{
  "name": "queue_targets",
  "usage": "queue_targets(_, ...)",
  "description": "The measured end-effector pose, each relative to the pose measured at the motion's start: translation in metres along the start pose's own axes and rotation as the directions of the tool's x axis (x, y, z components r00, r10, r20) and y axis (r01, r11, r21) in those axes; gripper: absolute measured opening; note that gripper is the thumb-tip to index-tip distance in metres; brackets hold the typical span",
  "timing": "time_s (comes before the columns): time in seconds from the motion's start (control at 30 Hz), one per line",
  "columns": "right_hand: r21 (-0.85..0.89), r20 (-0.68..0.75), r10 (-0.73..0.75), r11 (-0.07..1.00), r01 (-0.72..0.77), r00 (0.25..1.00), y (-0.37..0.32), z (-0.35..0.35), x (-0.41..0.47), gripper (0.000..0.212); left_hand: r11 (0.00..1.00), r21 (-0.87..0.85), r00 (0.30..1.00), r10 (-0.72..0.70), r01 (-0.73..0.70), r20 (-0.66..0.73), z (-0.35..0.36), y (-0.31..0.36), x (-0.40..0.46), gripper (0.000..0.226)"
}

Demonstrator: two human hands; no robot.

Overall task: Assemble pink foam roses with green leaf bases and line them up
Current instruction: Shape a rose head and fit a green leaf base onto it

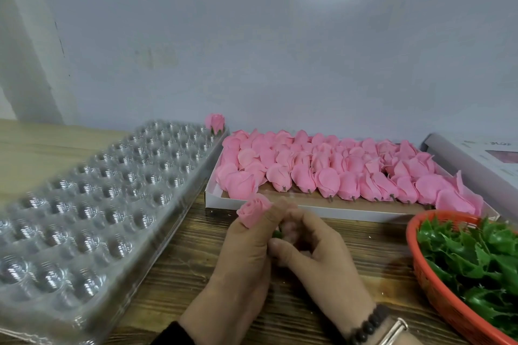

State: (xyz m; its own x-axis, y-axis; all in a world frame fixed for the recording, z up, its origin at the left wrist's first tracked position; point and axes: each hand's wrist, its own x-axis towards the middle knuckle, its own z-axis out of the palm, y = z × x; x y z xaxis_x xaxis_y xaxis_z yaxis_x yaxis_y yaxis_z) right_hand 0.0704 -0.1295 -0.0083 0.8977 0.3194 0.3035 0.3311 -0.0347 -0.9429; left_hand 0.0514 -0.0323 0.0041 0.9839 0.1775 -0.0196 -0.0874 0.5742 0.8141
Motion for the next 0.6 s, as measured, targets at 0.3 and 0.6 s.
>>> queue_targets(0.3, -0.409, 0.084, -0.354, 0.840, 0.356, 0.931, -0.007, -0.010, 0.001, 0.042, 0.716, 0.606, 0.938, 0.283, -0.346, 0.200, -0.016, 0.001, 0.007, 0.026)
queue_targets(0.6, -0.363, 0.127, -0.192, 0.904, 0.225, 0.973, -0.006, -0.019, 0.004, 0.052, 0.368, 0.847, 0.916, 0.271, -0.383, 0.296, -0.027, -0.001, 0.011, 0.050)
